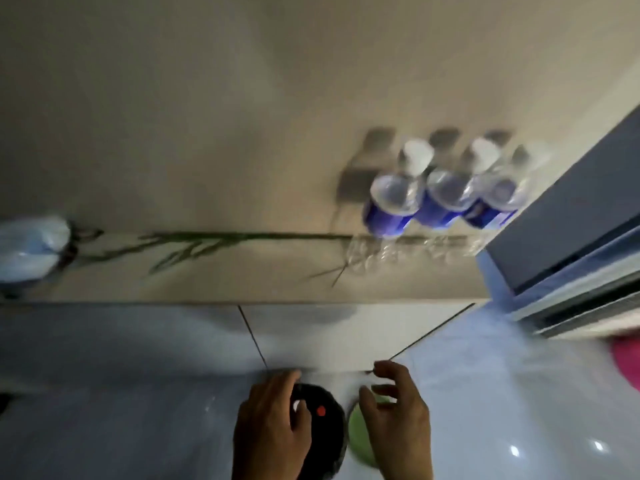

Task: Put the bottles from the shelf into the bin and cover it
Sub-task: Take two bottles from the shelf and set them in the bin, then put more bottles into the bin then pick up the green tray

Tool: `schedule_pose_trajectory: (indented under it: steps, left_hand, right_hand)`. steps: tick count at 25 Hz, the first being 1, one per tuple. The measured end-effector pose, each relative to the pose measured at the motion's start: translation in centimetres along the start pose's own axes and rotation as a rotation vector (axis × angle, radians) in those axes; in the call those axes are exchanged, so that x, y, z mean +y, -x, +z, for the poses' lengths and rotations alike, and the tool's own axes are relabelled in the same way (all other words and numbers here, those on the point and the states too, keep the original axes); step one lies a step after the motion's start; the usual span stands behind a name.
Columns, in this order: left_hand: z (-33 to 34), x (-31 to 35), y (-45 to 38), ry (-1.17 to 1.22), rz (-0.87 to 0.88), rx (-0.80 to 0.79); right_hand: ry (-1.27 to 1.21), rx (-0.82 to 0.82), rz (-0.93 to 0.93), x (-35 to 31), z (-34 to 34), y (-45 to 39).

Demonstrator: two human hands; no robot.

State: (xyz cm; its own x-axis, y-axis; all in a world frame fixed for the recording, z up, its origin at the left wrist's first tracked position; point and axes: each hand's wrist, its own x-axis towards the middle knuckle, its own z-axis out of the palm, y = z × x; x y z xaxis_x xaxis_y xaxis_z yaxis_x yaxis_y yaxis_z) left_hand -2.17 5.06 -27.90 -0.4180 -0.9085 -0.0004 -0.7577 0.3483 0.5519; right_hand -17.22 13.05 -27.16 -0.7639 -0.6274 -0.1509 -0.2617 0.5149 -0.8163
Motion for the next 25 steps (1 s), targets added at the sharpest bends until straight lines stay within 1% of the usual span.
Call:
schedule_pose_trajectory:
  steps: [1,3,4,5,7,8,9,10,11,12,14,15,17,18,20,21,24,25]
  left_hand:
    - [-3.5,3.1,0.0,0.038,-0.017,-0.026]
    - [-7.7,7.9,-1.0,0.077,-0.008,-0.064]
    - [-10.0,10.4,-2.0,0.094,0.01,-0.055]
    - [-11.9,12.8,-3.3,0.114,0.047,0.001]
    - [-14.8,17.6,-6.4,0.14,0.193,0.176]
    - [-15.6,19.9,-8.2,0.121,0.253,0.244]
    - [-16.0,22.2,-10.3,0.069,0.302,0.289]
    - [-16.0,24.2,-12.2,-0.026,0.326,0.279]
    - [-15.6,25.8,-14.2,-0.142,0.307,0.234]
    - [-14.8,27.0,-16.0,-0.248,0.266,0.153]
    - [-12.6,27.7,-18.1,-0.322,0.181,-0.029]
    - [-11.5,27.4,-18.5,-0.311,0.172,-0.069]
    - [-10.3,26.5,-18.8,-0.344,0.261,-0.041]
    - [-10.3,26.1,-19.1,-0.348,0.328,-0.017]
    - [-10.8,26.0,-19.9,-0.282,0.417,0.008]
    - [-11.1,25.9,-20.3,-0.223,0.421,-0.017]
    - [-12.3,26.2,-19.6,-0.055,0.369,-0.173]
    - [-12.8,26.3,-18.9,-0.018,0.366,-0.185]
  right_hand:
    - [-0.027,0.003,-0.026,-3.0,-3.0,0.7]
    - [-0.057,0.049,-0.055,-7.0,-6.9,0.8]
    - [-0.066,0.093,-0.061,-9.0,-9.3,0.4]
    - [-0.067,0.134,-0.082,-10.7,-11.4,-0.5]
    - [-0.032,0.219,-0.215,-14.6,-15.3,-3.1]
    - [0.048,0.287,-0.299,-16.2,-17.1,-5.2]
    - [0.188,0.363,-0.376,-17.6,-18.7,-7.7]
    - [0.36,0.414,-0.432,-19.0,-19.7,-10.2]
    - [0.523,0.397,-0.447,-20.2,-20.4,-12.8]
    - [0.635,0.322,-0.453,-21.0,-20.6,-15.1]
    - [0.695,0.116,-0.53,-20.9,-19.9,-18.0]
    - [0.719,0.044,-0.63,-20.3,-19.4,-18.7]
    - [0.792,-0.008,-0.861,-18.5,-18.7,-19.1]
    - [0.783,0.004,-0.928,-18.0,-18.8,-19.1]
    - [0.711,0.021,-0.974,-17.5,-18.8,-19.9]
    - [0.648,0.002,-0.976,-17.7,-18.7,-20.4]
    - [0.463,-0.114,-0.909,-18.3,-18.9,-20.1]
    - [0.392,-0.162,-0.87,-18.6,-19.1,-19.4]
